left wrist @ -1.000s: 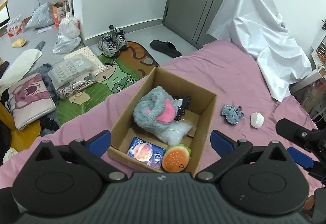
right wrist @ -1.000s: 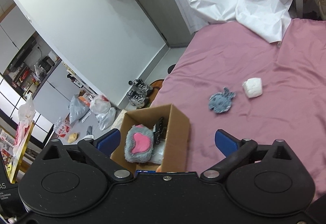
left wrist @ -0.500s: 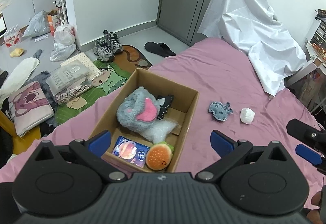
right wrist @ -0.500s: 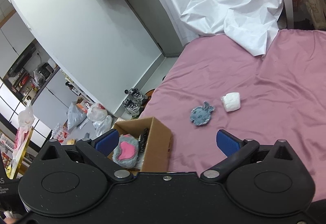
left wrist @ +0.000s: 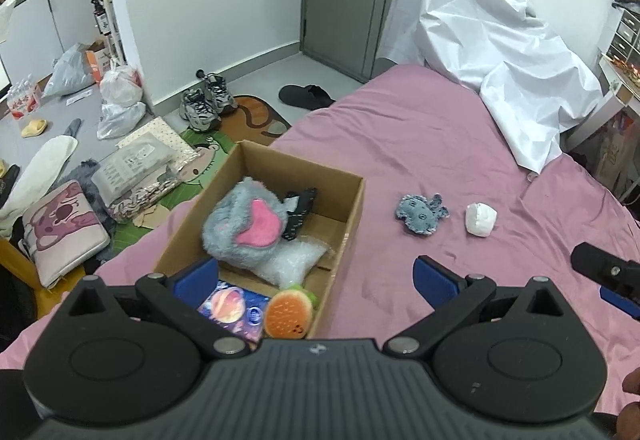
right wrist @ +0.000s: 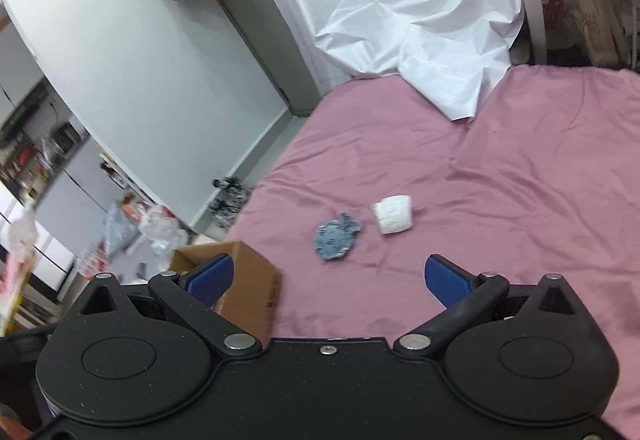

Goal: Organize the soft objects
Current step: 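Move both tools back over the fish plush and white cloth, then close the left tool on the fish plush while the right tool grips the white cloth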

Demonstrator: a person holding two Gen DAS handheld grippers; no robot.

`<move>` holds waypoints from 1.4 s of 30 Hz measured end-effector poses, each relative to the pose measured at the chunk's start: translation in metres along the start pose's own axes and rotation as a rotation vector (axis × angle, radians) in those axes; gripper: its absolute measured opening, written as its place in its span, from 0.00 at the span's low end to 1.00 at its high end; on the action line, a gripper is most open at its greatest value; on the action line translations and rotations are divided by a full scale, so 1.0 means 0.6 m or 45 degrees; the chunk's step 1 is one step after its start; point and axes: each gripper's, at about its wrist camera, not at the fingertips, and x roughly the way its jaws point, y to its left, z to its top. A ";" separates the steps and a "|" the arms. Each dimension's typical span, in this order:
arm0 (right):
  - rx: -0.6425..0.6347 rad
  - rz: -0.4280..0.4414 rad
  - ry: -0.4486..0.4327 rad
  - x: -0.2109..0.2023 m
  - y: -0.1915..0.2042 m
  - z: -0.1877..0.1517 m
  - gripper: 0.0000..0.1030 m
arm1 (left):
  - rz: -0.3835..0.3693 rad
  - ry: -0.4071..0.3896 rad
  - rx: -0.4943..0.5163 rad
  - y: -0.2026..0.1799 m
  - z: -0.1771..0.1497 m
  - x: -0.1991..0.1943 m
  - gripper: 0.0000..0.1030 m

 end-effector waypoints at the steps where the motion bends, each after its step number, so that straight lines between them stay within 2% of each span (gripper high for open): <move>1: -0.022 -0.020 0.000 0.002 -0.001 0.001 1.00 | -0.002 0.004 0.003 -0.005 0.001 0.004 1.00; 10: -0.051 -0.078 0.046 0.041 -0.034 0.016 1.00 | -0.003 0.005 0.069 -0.057 0.010 0.044 0.99; 19: -0.032 -0.041 0.102 0.097 -0.065 0.051 1.00 | -0.030 0.017 0.108 -0.117 0.026 0.104 0.96; 21: -0.037 -0.029 0.109 0.108 -0.073 0.063 1.00 | -0.041 0.033 0.121 -0.128 0.030 0.119 0.89; 25: -0.023 0.017 0.131 0.125 -0.095 0.082 1.00 | -0.060 0.060 0.124 -0.143 0.036 0.144 0.82; 29: 0.000 -0.006 0.133 0.142 -0.119 0.086 1.00 | -0.063 0.090 0.115 -0.158 0.040 0.171 0.73; 33: 0.064 0.039 0.138 0.163 -0.142 0.078 1.00 | -0.061 0.106 0.128 -0.178 0.039 0.198 0.69; 38: 0.064 -0.002 0.161 0.183 -0.160 0.076 1.00 | -0.058 0.132 0.146 -0.202 0.034 0.235 0.66; 42: 0.093 0.015 0.152 0.194 -0.179 0.079 1.00 | -0.060 0.161 0.156 -0.220 0.030 0.266 0.65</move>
